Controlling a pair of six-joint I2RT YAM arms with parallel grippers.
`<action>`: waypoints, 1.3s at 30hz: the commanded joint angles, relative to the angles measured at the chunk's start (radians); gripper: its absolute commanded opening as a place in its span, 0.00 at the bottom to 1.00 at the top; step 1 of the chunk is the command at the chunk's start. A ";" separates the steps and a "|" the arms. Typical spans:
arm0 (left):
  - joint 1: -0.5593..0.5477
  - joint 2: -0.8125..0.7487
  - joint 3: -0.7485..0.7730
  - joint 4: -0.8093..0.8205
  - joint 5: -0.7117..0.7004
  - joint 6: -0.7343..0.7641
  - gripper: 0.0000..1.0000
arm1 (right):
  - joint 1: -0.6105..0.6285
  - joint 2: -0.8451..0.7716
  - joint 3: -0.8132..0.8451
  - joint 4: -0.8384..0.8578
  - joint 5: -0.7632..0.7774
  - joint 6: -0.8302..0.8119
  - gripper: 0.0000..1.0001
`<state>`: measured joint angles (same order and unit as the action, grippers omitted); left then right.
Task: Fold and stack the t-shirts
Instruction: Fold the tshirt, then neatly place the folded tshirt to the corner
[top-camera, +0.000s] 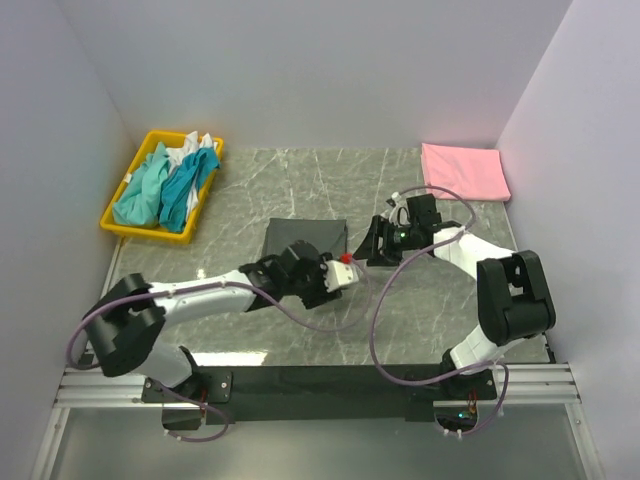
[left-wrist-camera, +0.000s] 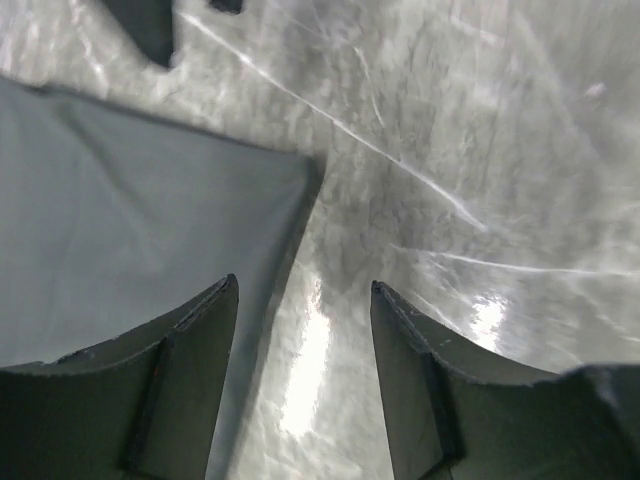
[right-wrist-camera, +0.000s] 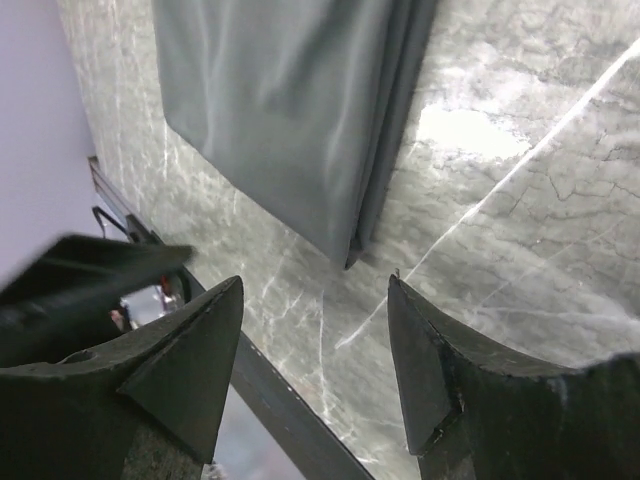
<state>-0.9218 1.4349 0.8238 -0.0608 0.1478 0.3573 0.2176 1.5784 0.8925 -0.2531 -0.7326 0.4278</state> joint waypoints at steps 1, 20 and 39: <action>-0.052 0.053 0.000 0.140 -0.145 0.153 0.61 | -0.006 0.015 -0.016 0.106 -0.036 0.074 0.67; -0.109 0.328 -0.011 0.383 -0.178 0.295 0.49 | -0.003 0.140 -0.101 0.252 -0.033 0.212 0.78; 0.040 0.210 0.115 0.257 0.102 0.014 0.01 | 0.016 0.166 -0.205 0.600 -0.021 0.491 0.84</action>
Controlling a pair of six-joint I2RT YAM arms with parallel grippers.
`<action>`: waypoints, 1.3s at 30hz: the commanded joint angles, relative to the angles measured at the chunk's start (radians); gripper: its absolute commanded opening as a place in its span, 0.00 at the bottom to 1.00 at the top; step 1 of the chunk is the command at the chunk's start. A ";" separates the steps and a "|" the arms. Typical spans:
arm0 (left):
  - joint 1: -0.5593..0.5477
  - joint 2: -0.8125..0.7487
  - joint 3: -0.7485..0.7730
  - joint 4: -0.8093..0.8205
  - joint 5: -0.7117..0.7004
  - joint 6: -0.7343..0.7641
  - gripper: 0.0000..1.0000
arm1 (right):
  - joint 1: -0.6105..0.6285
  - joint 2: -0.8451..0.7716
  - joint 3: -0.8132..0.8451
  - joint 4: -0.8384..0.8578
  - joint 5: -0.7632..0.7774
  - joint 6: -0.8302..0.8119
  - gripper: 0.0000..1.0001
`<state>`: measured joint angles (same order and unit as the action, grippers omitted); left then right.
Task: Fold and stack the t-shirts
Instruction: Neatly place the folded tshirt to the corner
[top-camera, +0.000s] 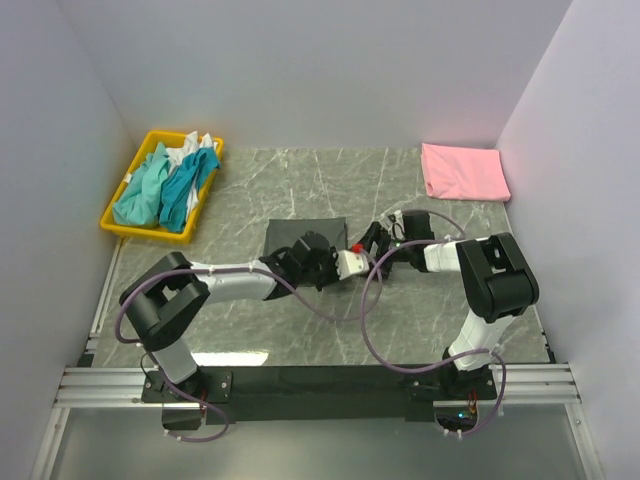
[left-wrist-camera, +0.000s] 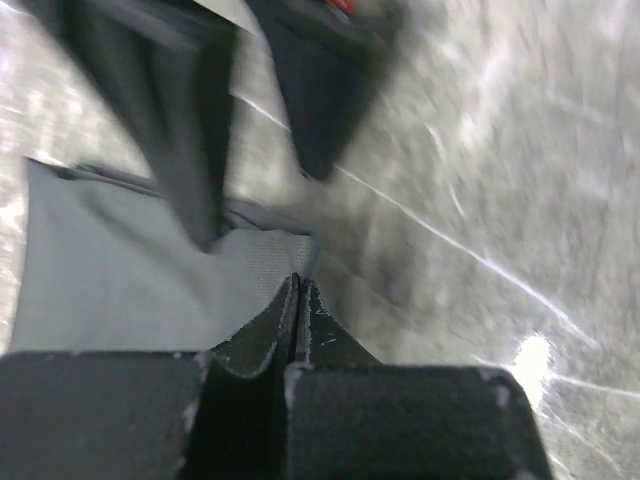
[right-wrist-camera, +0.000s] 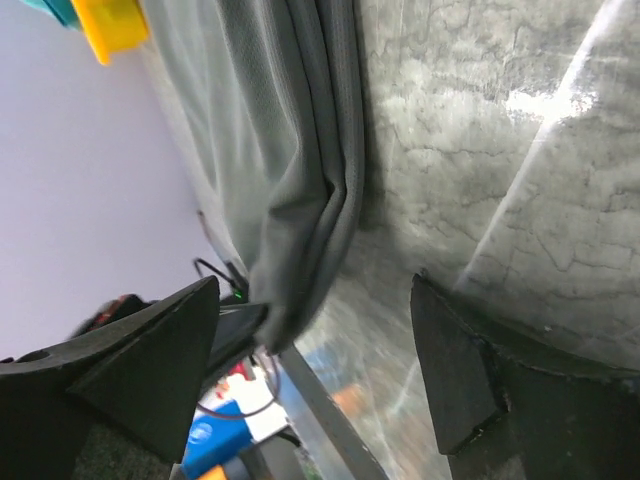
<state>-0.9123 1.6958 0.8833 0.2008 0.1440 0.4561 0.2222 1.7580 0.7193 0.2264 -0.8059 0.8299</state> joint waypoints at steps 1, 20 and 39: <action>0.048 -0.051 0.062 -0.009 0.115 -0.092 0.01 | 0.014 -0.015 -0.046 0.142 0.068 0.113 0.85; 0.078 -0.041 0.114 0.005 0.189 -0.131 0.01 | 0.157 0.118 0.020 0.392 0.396 0.468 0.70; 0.089 0.005 0.141 0.037 0.180 -0.178 0.01 | 0.157 0.208 0.152 0.320 0.479 0.371 0.16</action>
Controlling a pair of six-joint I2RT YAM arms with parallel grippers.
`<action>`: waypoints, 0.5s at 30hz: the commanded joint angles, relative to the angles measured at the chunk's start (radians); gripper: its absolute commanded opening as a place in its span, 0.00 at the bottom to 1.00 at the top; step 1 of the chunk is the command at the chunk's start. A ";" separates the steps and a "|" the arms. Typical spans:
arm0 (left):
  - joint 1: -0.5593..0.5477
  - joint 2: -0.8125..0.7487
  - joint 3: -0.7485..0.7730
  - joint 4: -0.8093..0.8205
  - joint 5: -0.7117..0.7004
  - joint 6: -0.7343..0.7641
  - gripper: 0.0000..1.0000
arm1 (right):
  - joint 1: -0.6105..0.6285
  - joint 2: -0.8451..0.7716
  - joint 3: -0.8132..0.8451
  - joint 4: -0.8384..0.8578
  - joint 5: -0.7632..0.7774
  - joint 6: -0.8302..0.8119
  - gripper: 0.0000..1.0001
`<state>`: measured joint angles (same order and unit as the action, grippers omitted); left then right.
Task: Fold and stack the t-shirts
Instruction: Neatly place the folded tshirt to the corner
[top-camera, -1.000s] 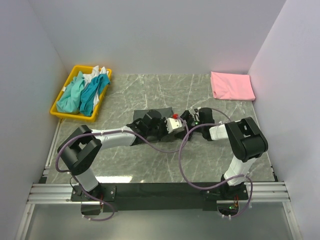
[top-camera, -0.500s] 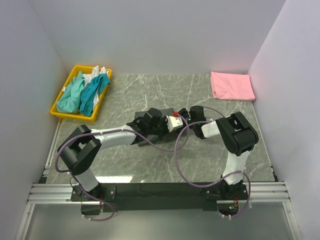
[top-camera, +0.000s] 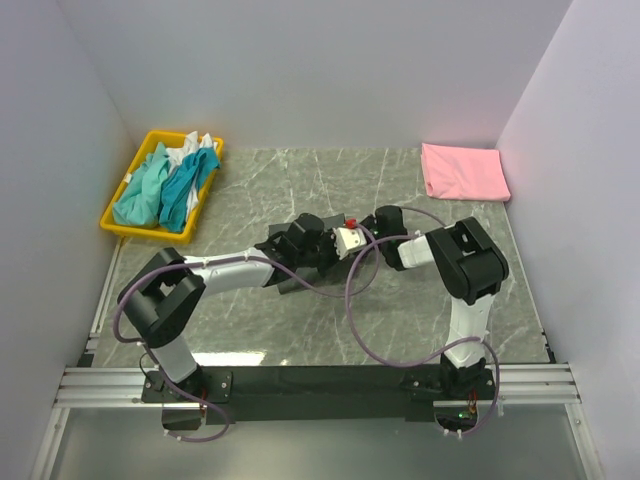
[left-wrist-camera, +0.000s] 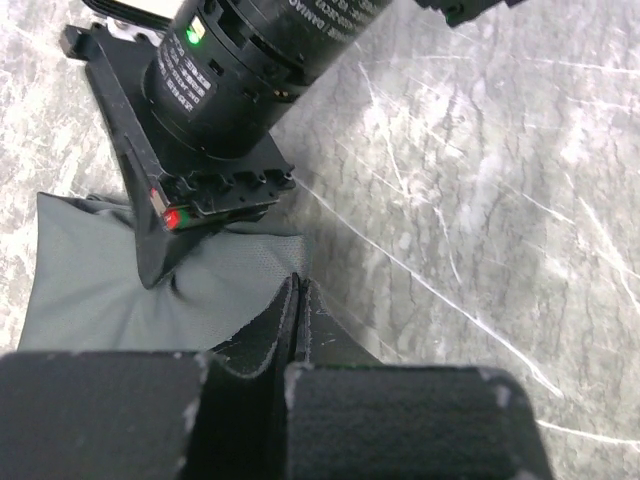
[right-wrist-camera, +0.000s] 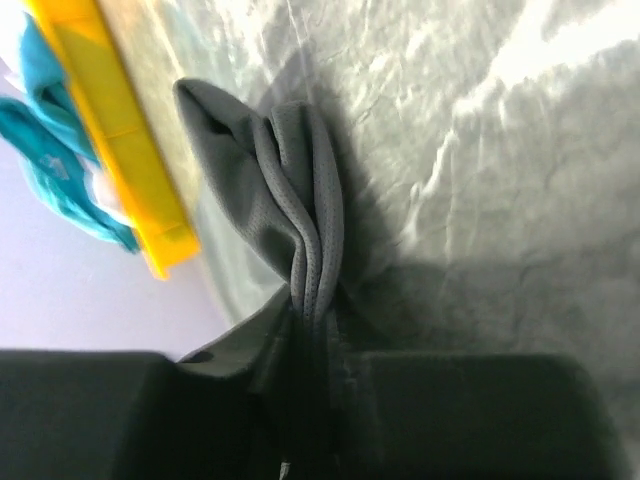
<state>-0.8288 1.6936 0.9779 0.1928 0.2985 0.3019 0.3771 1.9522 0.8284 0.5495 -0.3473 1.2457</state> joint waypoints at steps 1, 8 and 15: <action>0.005 0.006 0.051 0.036 0.031 -0.027 0.01 | 0.002 0.014 0.058 -0.023 0.018 -0.101 0.08; 0.072 -0.060 0.074 -0.085 0.085 -0.140 0.39 | -0.066 -0.051 0.268 -0.383 0.033 -0.501 0.00; 0.236 -0.192 0.091 -0.315 0.099 -0.175 0.90 | -0.185 -0.021 0.495 -0.698 0.123 -0.911 0.00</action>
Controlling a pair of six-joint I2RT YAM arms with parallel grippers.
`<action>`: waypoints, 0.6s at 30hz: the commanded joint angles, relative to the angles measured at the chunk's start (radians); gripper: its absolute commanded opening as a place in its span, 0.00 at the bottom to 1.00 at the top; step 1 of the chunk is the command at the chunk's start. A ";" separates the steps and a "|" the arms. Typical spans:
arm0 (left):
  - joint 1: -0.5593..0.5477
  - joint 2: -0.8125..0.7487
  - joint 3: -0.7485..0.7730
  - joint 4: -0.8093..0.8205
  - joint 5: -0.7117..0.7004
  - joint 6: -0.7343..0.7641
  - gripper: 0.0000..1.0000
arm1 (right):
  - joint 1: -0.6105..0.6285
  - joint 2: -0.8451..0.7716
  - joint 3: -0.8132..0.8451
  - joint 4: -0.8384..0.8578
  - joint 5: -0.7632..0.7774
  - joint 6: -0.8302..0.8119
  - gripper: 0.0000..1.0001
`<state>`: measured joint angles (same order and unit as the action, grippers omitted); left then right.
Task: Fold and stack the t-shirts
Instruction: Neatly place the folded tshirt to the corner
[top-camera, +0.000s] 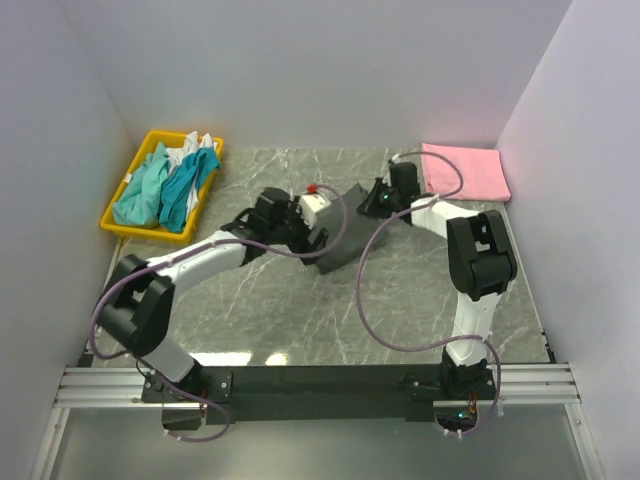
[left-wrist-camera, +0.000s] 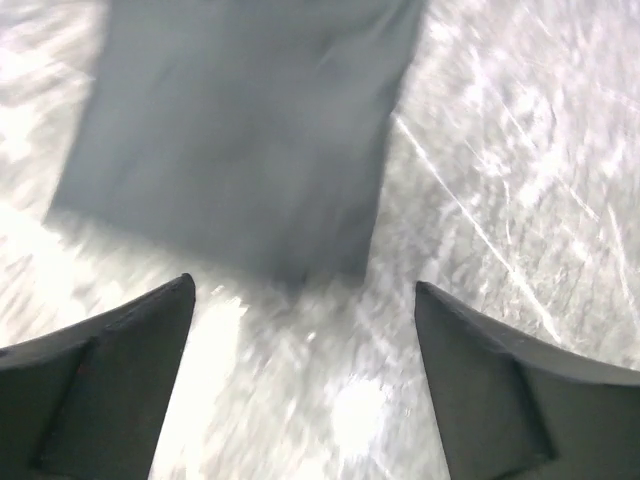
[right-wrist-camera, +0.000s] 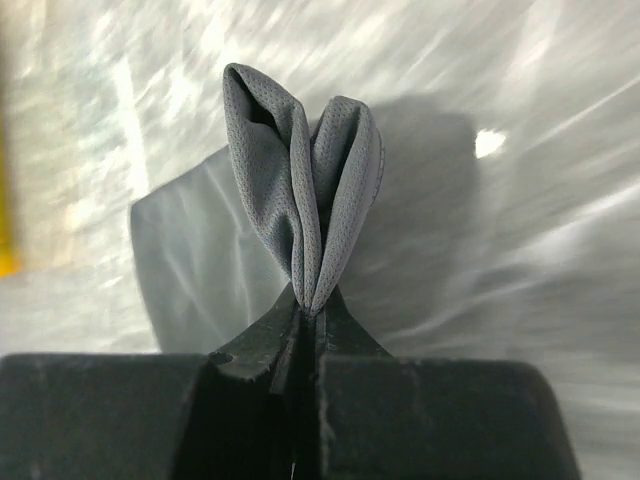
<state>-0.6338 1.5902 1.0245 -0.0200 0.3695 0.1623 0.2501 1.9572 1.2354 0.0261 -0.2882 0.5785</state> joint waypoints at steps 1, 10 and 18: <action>0.055 -0.101 0.046 -0.119 0.023 -0.041 0.99 | -0.077 -0.014 0.116 -0.202 0.064 -0.290 0.00; 0.125 -0.174 0.075 -0.310 -0.001 -0.044 1.00 | -0.241 0.153 0.512 -0.514 0.008 -0.503 0.00; 0.134 -0.187 0.054 -0.307 -0.023 -0.053 0.99 | -0.333 0.246 0.734 -0.536 -0.005 -0.611 0.00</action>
<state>-0.5049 1.4368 1.0660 -0.3252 0.3588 0.1303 -0.0574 2.1933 1.8797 -0.4950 -0.2806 0.0502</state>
